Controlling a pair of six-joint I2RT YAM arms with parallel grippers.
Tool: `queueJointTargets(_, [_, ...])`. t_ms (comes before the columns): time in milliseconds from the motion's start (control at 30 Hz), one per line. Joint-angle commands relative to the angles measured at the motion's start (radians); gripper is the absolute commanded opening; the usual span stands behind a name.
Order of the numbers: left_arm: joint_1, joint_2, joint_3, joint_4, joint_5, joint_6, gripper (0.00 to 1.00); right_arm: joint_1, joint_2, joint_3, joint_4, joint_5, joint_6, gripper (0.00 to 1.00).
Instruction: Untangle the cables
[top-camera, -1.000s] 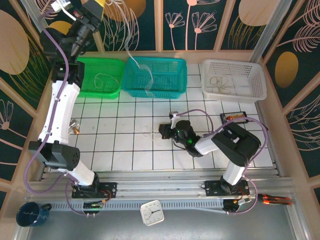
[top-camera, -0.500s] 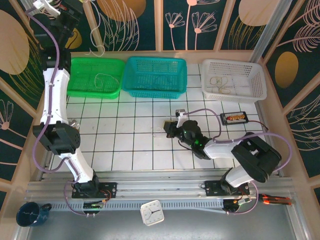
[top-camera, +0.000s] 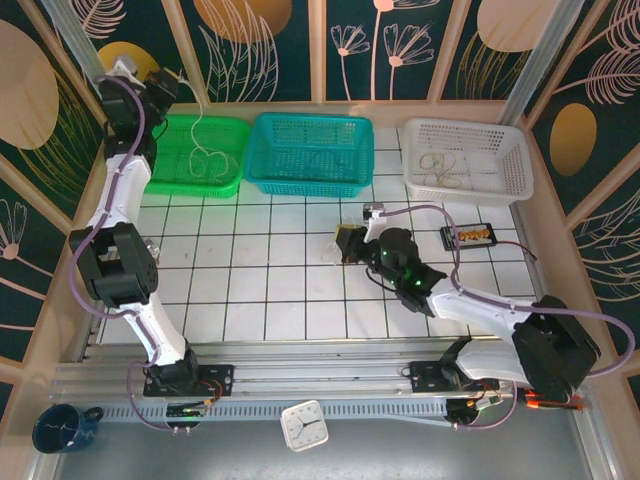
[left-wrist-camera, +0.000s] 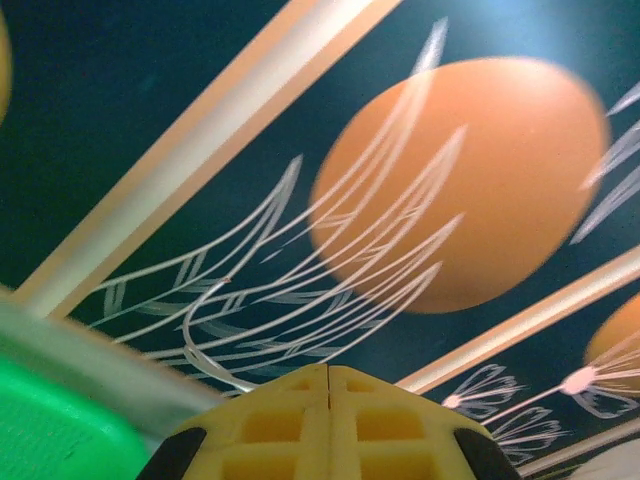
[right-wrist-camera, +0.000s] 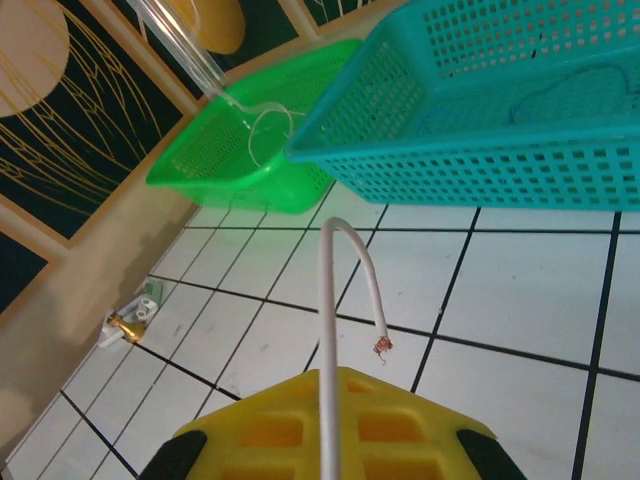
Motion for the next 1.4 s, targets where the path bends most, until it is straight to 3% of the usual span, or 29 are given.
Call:
queueJointTargets(0, [0.009, -0.003, -0.052, 0.078, -0.013, 0.076, 0.27, -0.012, -0.043, 0.051, -0.078, 0.007, -0.031, 0.00])
queueJointTargets(67, [0.010, -0.013, -0.091, 0.078, -0.019, 0.095, 0.64, -0.016, -0.055, 0.070, -0.100, 0.000, -0.035, 0.00])
queueJointTargets(167, [0.010, -0.040, -0.130, 0.073, -0.028, 0.116, 0.99, -0.021, -0.065, 0.100, -0.127, -0.001, -0.038, 0.00])
queueJointTargets(400, [0.010, -0.124, -0.214, 0.069, 0.040, 0.114, 0.99, -0.045, -0.071, 0.148, -0.127, -0.056, -0.017, 0.00])
queueJointTargets(667, [-0.027, -0.342, -0.587, 0.350, 0.226, -0.052, 0.99, -0.118, -0.058, 0.202, -0.102, -0.162, 0.058, 0.00])
queueJointTargets(833, [-0.192, -0.466, -0.755, 0.330, 0.258, 0.024, 0.99, -0.163, -0.057, 0.267, -0.132, -0.223, 0.104, 0.00])
queueJointTargets(1100, [-0.505, -0.547, -1.025, 0.430, 0.217, 0.164, 0.96, -0.220, -0.026, 0.428, -0.220, -0.318, 0.179, 0.00])
queueJointTargets(1233, [-0.611, -0.579, -1.065, 0.407, 0.154, 0.307, 0.95, -0.219, 0.004, 0.499, -0.262, -0.367, 0.181, 0.00])
queueJointTargets(1367, [-0.663, -0.635, -1.045, 0.352, 0.100, 0.423, 0.95, -0.220, 0.018, 0.522, -0.296, -0.375, 0.162, 0.00])
